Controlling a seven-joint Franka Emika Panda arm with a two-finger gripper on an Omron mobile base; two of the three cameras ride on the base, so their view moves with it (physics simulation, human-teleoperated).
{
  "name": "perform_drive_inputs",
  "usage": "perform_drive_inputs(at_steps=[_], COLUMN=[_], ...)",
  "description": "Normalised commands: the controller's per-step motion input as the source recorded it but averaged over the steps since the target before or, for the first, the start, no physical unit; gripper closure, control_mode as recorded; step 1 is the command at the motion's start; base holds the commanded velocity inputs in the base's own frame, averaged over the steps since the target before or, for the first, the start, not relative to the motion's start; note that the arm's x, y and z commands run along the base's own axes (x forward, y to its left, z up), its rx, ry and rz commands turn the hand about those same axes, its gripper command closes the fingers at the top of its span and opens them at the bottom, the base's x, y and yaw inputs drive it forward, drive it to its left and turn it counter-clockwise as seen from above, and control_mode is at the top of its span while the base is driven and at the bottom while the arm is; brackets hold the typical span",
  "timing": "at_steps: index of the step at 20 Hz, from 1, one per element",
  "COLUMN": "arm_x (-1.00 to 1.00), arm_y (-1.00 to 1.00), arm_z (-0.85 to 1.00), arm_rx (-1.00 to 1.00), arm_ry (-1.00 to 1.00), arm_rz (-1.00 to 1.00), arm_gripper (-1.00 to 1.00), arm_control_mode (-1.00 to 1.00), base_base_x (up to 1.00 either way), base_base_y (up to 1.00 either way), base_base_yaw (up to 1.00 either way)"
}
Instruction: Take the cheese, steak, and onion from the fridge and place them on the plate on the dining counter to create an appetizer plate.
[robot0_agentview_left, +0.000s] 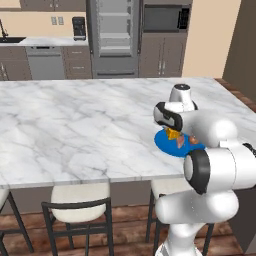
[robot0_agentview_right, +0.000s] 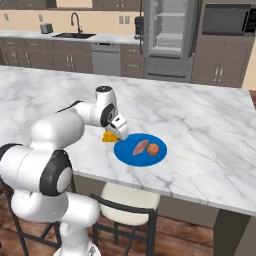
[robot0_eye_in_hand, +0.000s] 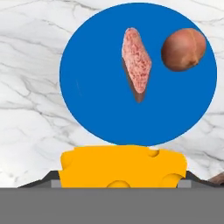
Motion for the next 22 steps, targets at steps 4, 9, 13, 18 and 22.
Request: perform_drive_inputs(at_steps=[4, 9, 13, 18, 22], arm_x=[0.42, 0.51, 0.51, 0.39, 0.32], arm_y=[-0.23, -0.18, -0.14, -0.12, -0.03], arm_z=[-0.23, -0.26, -0.31, -0.34, -0.4], arm_rx=[0.0, 0.0, 0.0, 0.0, 0.0], arm_ry=[0.04, 0.04, 0.02, 0.01, 0.0], arm_rz=[0.03, 0.04, 0.04, 0.04, 0.04], arm_gripper=[1.0, 1.0, 1.0, 1.0, 1.0], arm_control_mode=[-1.0, -1.0, -1.0, -1.0, -1.0], base_base_x=[0.0, 0.0, 0.0, 0.0, 0.0], base_base_y=[0.0, 0.0, 0.0, 0.0, 0.0], base_base_yaw=[0.0, 0.0, 0.0, 0.0, 0.0])
